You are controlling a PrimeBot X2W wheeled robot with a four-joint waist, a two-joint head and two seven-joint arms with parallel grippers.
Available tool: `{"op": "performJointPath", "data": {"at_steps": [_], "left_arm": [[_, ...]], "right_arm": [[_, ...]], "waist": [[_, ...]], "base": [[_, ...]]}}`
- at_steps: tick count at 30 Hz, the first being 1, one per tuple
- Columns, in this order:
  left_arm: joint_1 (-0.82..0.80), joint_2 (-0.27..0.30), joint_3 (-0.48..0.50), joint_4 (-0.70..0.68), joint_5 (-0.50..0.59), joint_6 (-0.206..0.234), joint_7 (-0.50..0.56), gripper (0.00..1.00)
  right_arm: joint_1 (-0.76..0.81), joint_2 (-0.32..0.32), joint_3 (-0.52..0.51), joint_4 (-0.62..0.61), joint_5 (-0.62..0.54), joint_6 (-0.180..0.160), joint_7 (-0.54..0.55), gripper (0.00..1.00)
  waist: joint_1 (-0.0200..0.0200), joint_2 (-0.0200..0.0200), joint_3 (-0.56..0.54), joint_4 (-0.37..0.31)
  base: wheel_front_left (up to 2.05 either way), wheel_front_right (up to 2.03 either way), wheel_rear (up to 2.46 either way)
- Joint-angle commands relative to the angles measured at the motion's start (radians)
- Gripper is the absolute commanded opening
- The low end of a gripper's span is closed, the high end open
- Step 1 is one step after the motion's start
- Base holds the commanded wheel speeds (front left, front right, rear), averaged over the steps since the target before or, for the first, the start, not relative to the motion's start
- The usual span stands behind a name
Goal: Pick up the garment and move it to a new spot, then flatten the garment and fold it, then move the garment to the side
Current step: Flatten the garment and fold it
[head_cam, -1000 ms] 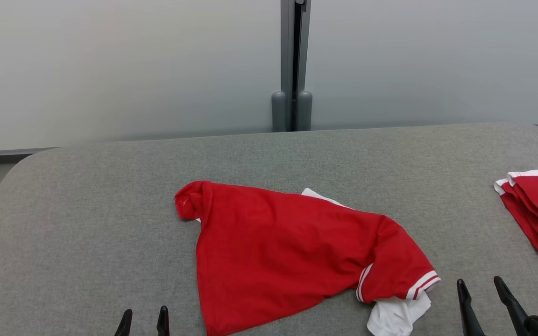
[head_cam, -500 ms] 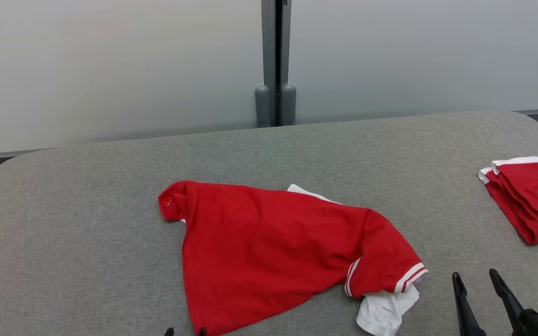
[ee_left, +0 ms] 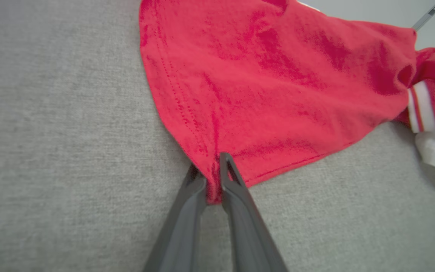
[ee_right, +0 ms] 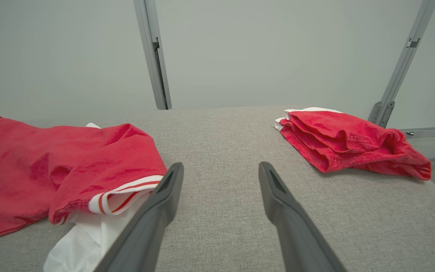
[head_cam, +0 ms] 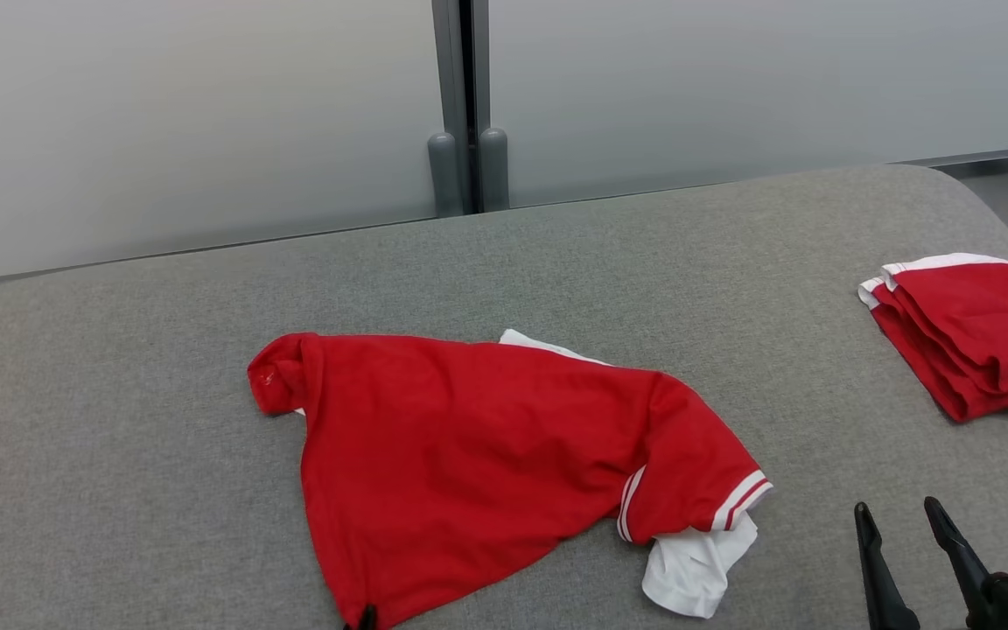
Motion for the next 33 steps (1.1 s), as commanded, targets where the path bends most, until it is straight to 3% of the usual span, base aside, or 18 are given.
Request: {"op": "performJointPath", "data": {"at_steps": [1,4,10,16,17,18,19,23,27,33], "left_arm": [[-0.009,-0.003,-0.014,0.009,-0.01,-0.021,0.007,0.0],[-0.018,0.002,-0.001,0.022,-0.017,-0.034,0.006,0.0],[0.09,0.048,0.09,-0.024,-0.046,0.005,0.006,0.0],[0.193,0.099,0.093,-0.121,-0.078,0.003,0.095,0.0],[0.2,0.101,0.101,-0.14,-0.086,0.011,0.104,0.33],[0.206,0.101,0.106,-0.153,-0.094,0.019,0.12,0.9],[0.213,0.102,0.107,-0.165,-0.102,0.03,0.142,1.0],[0.261,0.146,0.137,-0.247,-0.112,0.106,0.235,1.0],[0.282,0.221,0.173,-0.441,-0.083,0.179,0.306,1.0],[0.167,0.284,0.136,-0.764,-0.027,0.22,0.447,1.0]], "right_arm": [[-0.003,-0.005,-0.01,-0.002,0.002,0.0,-0.005,1.0],[0.004,-0.005,-0.009,0.001,0.001,0.0,-0.005,1.0],[0.002,-0.005,-0.022,-0.004,0.005,0.0,-0.005,1.0],[-0.001,-0.005,-0.017,0.006,0.013,0.0,-0.005,1.0],[-0.003,-0.005,-0.014,0.008,0.013,0.0,-0.005,1.0],[-0.004,-0.005,-0.01,0.012,0.014,0.0,-0.005,1.0],[-0.005,-0.005,-0.005,0.015,0.014,0.0,-0.005,1.0],[-0.019,-0.005,0.007,0.017,0.019,0.0,-0.005,1.0],[-0.017,-0.005,0.005,0.017,0.02,0.0,-0.005,1.0],[-0.035,-0.005,0.023,0.017,0.033,0.0,-0.005,1.0]], "waist": [[0.0,0.0,0.003,0.006],[0.0,0.0,0.008,0.026],[0.0,0.0,0.01,0.067],[0.0,0.0,0.02,0.106],[0.0,0.0,0.019,0.109],[0.0,0.0,0.018,0.109],[0.0,0.0,0.016,0.106],[0.0,0.0,0.012,0.076],[0.0,0.0,0.01,0.037],[0.0,0.0,0.031,-0.042]], "base": [[0.0,0.0,0.0],[0.0,0.0,0.0],[0.0,0.0,0.0],[0.0,0.0,0.0],[0.0,0.0,0.0],[0.0,0.0,0.0],[0.0,0.0,0.0],[0.0,0.0,0.0],[0.0,0.0,0.0],[0.0,0.0,0.0]]}}
